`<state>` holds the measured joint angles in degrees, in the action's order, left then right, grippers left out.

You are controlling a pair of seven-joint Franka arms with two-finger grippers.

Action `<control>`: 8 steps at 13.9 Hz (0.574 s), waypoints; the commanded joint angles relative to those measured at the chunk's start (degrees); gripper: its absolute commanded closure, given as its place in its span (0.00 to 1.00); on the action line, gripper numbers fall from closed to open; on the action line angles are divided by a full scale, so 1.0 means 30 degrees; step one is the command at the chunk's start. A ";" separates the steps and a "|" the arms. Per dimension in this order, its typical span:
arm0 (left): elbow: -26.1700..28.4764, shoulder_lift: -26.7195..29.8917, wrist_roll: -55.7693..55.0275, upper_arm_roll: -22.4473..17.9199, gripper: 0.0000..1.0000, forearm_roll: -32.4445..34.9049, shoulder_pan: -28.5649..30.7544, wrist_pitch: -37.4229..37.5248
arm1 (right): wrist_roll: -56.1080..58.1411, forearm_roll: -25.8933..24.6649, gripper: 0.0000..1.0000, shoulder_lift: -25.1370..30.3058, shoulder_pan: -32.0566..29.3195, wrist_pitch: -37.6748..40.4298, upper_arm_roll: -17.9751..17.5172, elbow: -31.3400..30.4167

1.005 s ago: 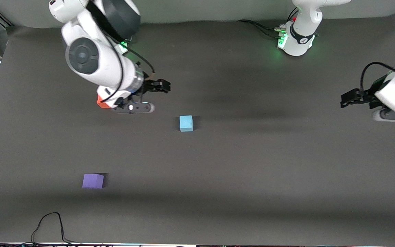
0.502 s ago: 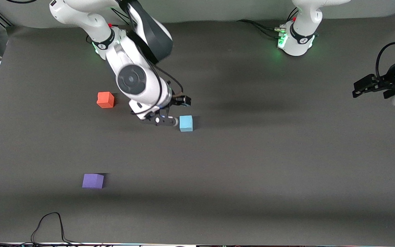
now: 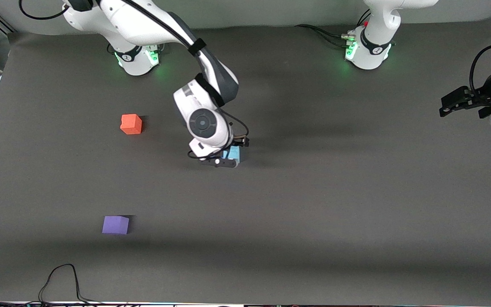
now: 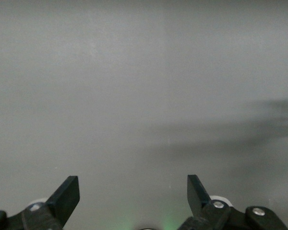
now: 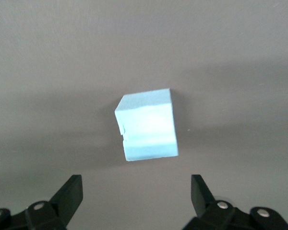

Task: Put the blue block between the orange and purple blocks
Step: 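Reach the right gripper to the blue block while the left gripper withdraws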

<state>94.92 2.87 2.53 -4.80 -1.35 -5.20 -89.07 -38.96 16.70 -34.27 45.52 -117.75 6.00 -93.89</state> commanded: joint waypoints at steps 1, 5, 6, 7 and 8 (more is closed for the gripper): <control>-0.0527 -0.0197 -0.0110 -0.0363 0.00 0.0274 -0.0581 0.0275 | -0.0315 -0.0439 0.00 -0.0555 0.0324 -0.0824 0.0225 -0.0079; -0.0732 -0.0402 -0.0023 -0.0304 0.00 0.0274 -0.0406 0.0304 | 0.0621 -0.1491 0.00 -0.1610 0.0149 -0.2114 0.0313 -0.0079; -0.0732 -0.0402 0.0007 0.0015 0.00 0.0274 -0.0086 0.0333 | 0.0624 -0.1523 0.00 -0.1816 0.0091 -0.2407 0.0313 -0.0050; -0.0732 -0.0402 0.0007 0.0685 0.00 0.0303 0.0439 0.0334 | 0.0624 -0.1524 0.00 -0.2021 0.0090 -0.2874 0.0313 -0.0020; -0.0703 -0.0402 0.0007 0.0953 0.00 0.0303 0.0676 0.0334 | 0.0595 -0.1524 0.00 -0.2197 0.0090 -0.3227 0.0313 -0.0020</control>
<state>94.46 2.44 2.53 -4.21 -1.25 -5.03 -89.07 -38.05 12.93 -39.72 45.64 -125.32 6.74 -94.46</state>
